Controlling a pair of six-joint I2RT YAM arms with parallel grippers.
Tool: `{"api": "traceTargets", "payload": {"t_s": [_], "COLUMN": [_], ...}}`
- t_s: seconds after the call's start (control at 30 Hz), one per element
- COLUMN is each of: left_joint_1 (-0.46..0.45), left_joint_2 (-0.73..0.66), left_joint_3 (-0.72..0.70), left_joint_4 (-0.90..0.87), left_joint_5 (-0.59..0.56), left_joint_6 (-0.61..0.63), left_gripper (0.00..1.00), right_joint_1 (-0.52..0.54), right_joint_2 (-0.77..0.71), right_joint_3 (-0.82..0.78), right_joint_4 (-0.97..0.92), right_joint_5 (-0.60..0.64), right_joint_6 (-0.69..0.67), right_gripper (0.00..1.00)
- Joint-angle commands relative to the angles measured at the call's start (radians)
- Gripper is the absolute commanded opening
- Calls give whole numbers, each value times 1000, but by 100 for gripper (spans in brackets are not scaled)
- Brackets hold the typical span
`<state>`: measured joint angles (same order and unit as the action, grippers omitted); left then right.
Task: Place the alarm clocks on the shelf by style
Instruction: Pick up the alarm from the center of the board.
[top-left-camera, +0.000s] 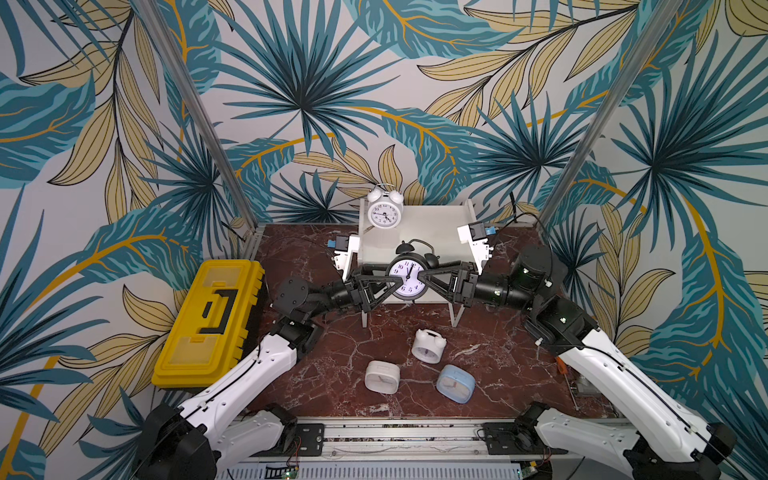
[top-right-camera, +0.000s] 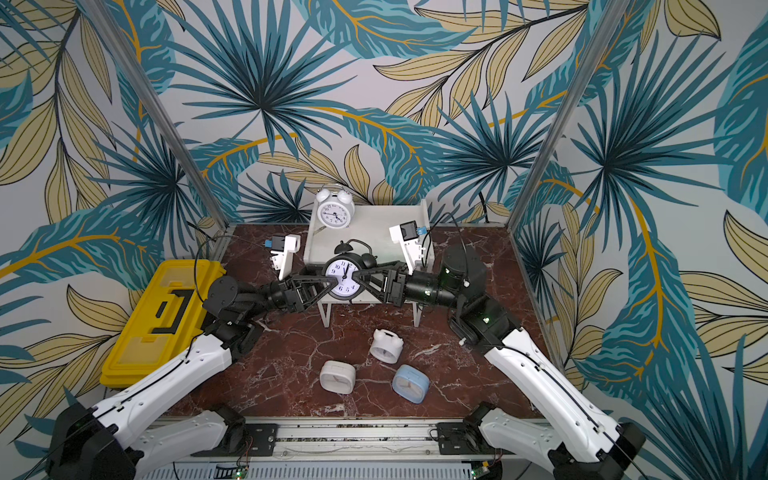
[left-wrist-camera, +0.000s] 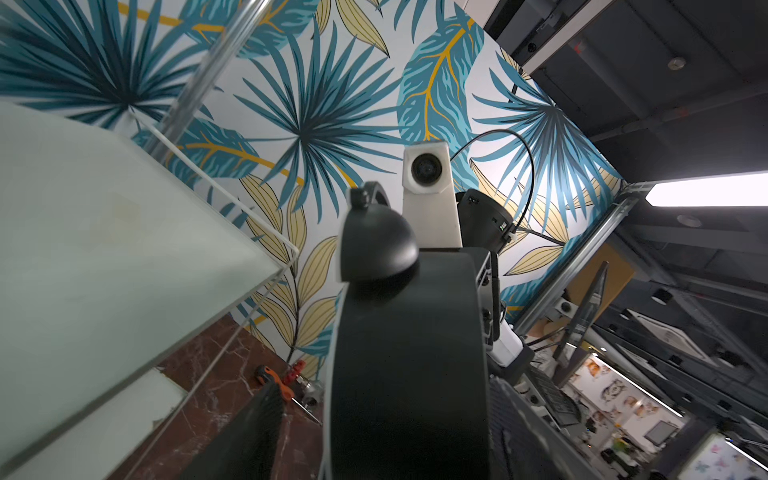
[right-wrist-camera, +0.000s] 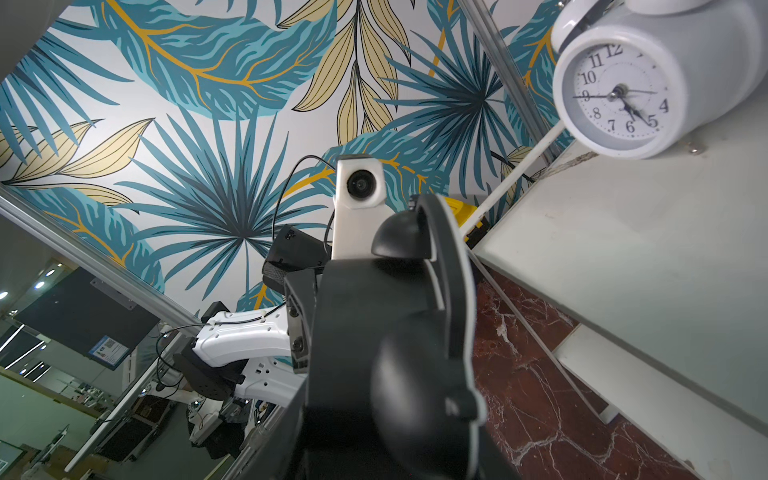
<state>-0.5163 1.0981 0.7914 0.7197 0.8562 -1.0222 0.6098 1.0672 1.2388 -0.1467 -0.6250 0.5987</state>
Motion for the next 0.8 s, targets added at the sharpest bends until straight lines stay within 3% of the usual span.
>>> {"api": "traceTargets", "payload": {"t_s": [0.0, 0.27, 0.6, 0.77], "left_joint_1": [4, 69, 72, 72], "left_joint_2": [-11, -36, -3, -2], "left_joint_3": [89, 140, 132, 132], "left_joint_4": [-109, -116, -69, -82], "left_joint_5": [133, 239, 286, 303], "left_joint_6": [87, 37, -6, 5], "left_gripper": [83, 71, 57, 43], "right_joint_1": [1, -10, -13, -12], "right_joint_2": [8, 84, 91, 82], "right_joint_3": [101, 246, 230, 216], "right_joint_4": [-213, -462, -428, -408], "right_joint_5": [-49, -109, -111, -104], "right_joint_6": [-155, -328, -318, -312], "right_gripper": [15, 13, 13, 13]}}
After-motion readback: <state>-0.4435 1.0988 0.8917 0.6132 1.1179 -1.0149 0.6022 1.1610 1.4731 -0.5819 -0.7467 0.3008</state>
